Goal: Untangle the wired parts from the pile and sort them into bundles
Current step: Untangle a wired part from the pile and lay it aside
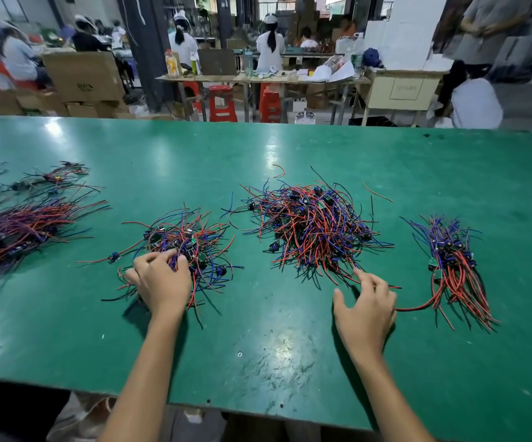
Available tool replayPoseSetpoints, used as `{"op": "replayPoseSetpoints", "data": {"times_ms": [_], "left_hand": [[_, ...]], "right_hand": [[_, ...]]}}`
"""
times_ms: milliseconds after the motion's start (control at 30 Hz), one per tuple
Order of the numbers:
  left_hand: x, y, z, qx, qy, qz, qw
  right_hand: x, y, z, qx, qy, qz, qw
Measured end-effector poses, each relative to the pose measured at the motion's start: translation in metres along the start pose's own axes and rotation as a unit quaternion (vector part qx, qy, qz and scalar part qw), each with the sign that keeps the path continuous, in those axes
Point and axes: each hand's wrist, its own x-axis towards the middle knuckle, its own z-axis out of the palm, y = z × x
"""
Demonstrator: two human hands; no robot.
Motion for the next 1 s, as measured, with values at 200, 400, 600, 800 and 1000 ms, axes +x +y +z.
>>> {"op": "replayPoseSetpoints", "data": {"times_ms": [200,400,600,800,1000], "left_hand": [[-0.051,0.015,0.016,0.005,0.089,0.133,0.987],[-0.120,0.036,0.046,-0.141,-0.156,0.319,0.924],[-0.139,0.064,0.065,-0.239,-0.355,0.090,0.899],[-0.122,0.062,0.055,-0.411,-0.423,-0.062,0.805],[-0.113,0.045,0.043,-0.396,-0.497,-0.012,0.772]], "right_hand": [[-0.001,0.001,0.001,-0.025,-0.054,0.014,0.998],[-0.005,-0.005,-0.003,-0.035,-0.003,-0.017,0.999],[-0.021,-0.001,-0.005,0.009,0.026,-0.334,0.942],[-0.022,-0.002,-0.011,0.127,-0.129,-0.347,0.920],[-0.005,0.000,-0.008,0.219,-0.226,-0.054,0.948]]}}
